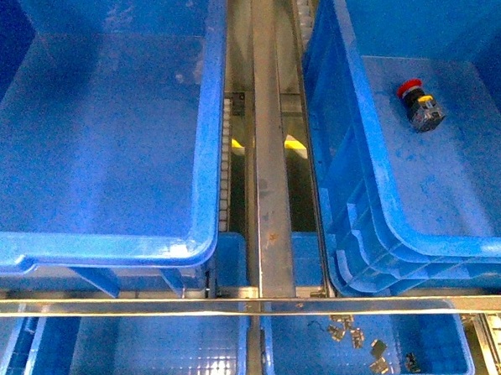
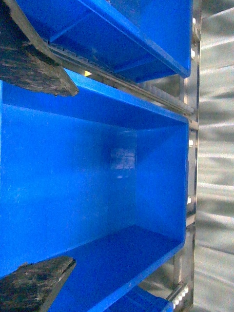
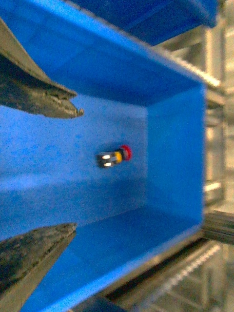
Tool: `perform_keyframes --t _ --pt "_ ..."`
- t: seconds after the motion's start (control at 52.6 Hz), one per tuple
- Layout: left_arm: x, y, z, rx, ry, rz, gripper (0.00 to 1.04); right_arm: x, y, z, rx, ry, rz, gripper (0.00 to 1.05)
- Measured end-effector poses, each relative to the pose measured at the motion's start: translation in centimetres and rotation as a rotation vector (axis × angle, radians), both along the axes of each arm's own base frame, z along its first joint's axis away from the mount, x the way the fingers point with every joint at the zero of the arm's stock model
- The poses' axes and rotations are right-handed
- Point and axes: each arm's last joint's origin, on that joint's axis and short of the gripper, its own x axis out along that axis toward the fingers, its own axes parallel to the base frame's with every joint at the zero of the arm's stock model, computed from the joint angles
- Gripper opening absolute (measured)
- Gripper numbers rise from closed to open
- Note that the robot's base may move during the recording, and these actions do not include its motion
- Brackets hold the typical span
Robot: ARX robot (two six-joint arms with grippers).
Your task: Pick red and yellow buttons and place in box
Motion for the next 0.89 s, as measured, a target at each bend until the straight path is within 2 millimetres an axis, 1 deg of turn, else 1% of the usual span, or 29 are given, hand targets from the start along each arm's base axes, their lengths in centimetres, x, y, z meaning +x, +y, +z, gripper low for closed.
perform_keyframes --t 0.019,0.038,0.095,0.114,0.247,0.361,0.608,0.893 --pt "0.0 0.0 0.0 0.000 0.000 0.000 0.97 -0.1 0.0 0.3 0.001 -0.021 0.000 0.59" --pt "0.0 0.0 0.0 0.000 0.000 -0.001 0.97 -0.1 0.0 0.4 0.001 -0.026 0.000 0.58" --pt "0.0 0.0 0.0 0.000 0.000 0.000 0.97 -0.5 0.0 0.8 0.003 -0.055 0.001 0.47" --pt "0.0 0.0 0.0 0.000 0.000 -0.001 0.97 -0.6 0.0 0.9 0.003 -0.056 0.001 0.46" --pt "0.0 0.0 0.0 0.000 0.000 0.000 0.97 -1.5 0.0 0.5 0.003 -0.036 -0.001 0.23" --pt "0.0 0.0 0.0 0.000 0.000 0.000 0.97 -2.0 0.0 0.9 0.003 -0.050 -0.002 0.04" --pt "0.0 0.0 0.0 0.000 0.000 0.000 0.97 -3.5 0.0 1.5 0.005 -0.072 -0.001 0.04" --pt "0.0 0.0 0.0 0.000 0.000 0.000 0.97 -4.7 0.0 1.7 0.005 -0.078 -0.001 0.04"
